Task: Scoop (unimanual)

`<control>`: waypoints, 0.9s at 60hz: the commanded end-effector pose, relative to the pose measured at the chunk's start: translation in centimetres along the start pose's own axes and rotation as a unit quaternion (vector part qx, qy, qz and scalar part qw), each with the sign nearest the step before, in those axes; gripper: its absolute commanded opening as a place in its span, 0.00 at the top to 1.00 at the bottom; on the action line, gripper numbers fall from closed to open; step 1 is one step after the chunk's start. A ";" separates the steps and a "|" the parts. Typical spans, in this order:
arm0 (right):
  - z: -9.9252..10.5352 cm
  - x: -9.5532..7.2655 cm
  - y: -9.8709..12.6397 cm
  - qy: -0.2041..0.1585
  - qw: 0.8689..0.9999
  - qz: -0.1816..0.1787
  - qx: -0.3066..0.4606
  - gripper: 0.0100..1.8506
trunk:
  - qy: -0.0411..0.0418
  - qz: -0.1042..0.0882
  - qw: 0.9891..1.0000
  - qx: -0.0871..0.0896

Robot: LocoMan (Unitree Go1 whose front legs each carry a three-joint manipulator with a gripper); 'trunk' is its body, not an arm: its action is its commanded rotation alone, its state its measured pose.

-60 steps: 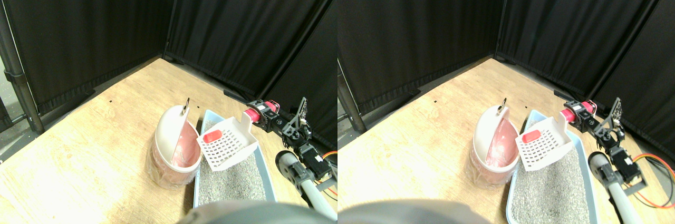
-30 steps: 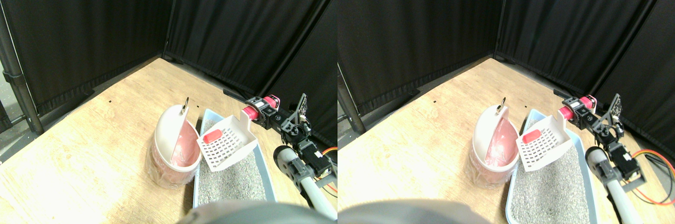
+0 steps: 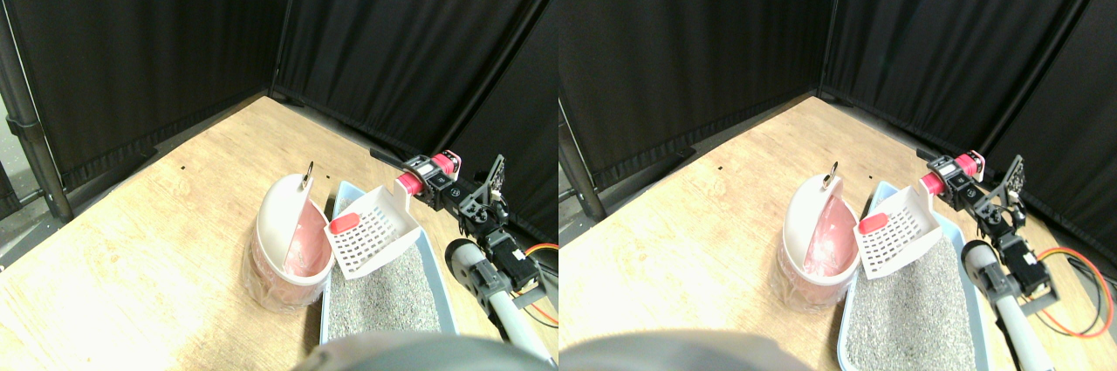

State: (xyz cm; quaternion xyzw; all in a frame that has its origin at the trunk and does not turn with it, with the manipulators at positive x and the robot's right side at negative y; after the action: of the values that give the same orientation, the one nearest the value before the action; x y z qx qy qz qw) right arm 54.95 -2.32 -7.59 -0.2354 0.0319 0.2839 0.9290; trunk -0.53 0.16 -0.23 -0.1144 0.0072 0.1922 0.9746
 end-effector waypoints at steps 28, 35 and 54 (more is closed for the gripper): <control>1.2 0.2 0.2 -0.046 0.999 -0.015 0.013 0.98 | 0.014 0.007 1.000 0.005; 0.8 0.3 -0.1 -0.056 0.998 -0.021 0.018 0.98 | 0.013 0.005 1.000 0.005; 1.6 -0.1 -0.8 -0.083 0.996 -0.032 -0.015 0.96 | 0.013 0.003 1.000 0.003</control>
State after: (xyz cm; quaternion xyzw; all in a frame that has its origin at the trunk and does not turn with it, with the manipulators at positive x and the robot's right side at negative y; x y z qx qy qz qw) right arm 55.38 -2.92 -6.82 -0.2132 -0.0067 0.2612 0.9414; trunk -0.56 0.09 -0.31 -0.1132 0.0101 0.1892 0.9753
